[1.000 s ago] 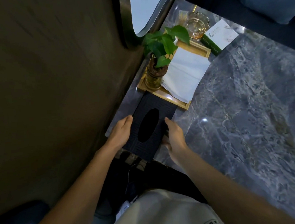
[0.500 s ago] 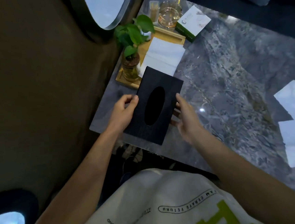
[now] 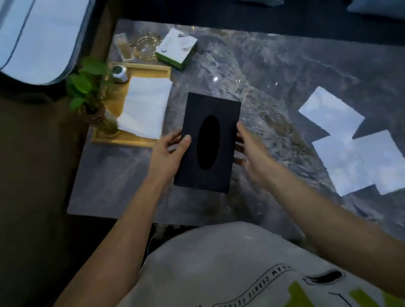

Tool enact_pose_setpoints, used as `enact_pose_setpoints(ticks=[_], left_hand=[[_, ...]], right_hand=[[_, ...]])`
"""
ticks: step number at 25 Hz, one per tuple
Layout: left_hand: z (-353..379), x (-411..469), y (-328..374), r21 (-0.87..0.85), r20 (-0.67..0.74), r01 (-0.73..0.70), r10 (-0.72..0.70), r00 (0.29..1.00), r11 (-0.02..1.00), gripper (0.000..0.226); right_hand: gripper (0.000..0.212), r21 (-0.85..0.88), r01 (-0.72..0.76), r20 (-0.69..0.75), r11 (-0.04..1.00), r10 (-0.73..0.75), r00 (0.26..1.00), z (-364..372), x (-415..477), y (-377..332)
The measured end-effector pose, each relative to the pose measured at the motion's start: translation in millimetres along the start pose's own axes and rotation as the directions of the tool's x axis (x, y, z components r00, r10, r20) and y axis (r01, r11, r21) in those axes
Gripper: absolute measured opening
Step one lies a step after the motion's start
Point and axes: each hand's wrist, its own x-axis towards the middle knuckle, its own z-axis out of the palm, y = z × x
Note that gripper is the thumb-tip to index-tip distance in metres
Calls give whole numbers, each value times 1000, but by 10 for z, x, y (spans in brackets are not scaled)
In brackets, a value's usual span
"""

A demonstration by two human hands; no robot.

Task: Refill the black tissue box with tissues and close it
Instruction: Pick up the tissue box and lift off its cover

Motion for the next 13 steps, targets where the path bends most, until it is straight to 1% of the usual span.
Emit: enact_pose_setpoints(ticks=[2, 4, 5, 6, 8, 9, 11, 13], left_hand=[[292, -13, 127, 8, 40, -20, 19, 999, 1000, 35], [617, -41, 253, 42, 92, -77, 72, 993, 996, 28], [762, -55, 286, 35, 104, -80, 76, 992, 996, 25], [882, -67, 319, 16, 103, -62, 60, 993, 998, 26], [1160, -97, 360, -22, 94, -18, 20, 995, 1000, 31], [1282, -101, 357, -41, 85, 5, -1, 996, 999, 33], [1477, -140, 357, -78, 56, 46, -42, 998, 996, 33], [1649, -182, 380, -126, 39, 82, -78, 996, 989, 33]], right_hand=[[36, 9, 17, -34, 1000, -17, 999, -276, 26, -86], [29, 34, 42, -59, 999, -40, 997, -595, 36, -149], [25, 41, 55, -69, 998, -53, 996, -745, 44, -167], [25, 40, 66, -82, 997, -63, 995, -874, 67, -165], [33, 43, 75, -111, 996, -70, 991, -1185, 106, -137], [35, 65, 67, -105, 996, -60, 993, -1310, 116, -120], [31, 135, 16, -59, 991, -8, 998, -1498, 114, -90], [28, 139, -26, 10, 990, 25, 1000, -1652, 96, -90]])
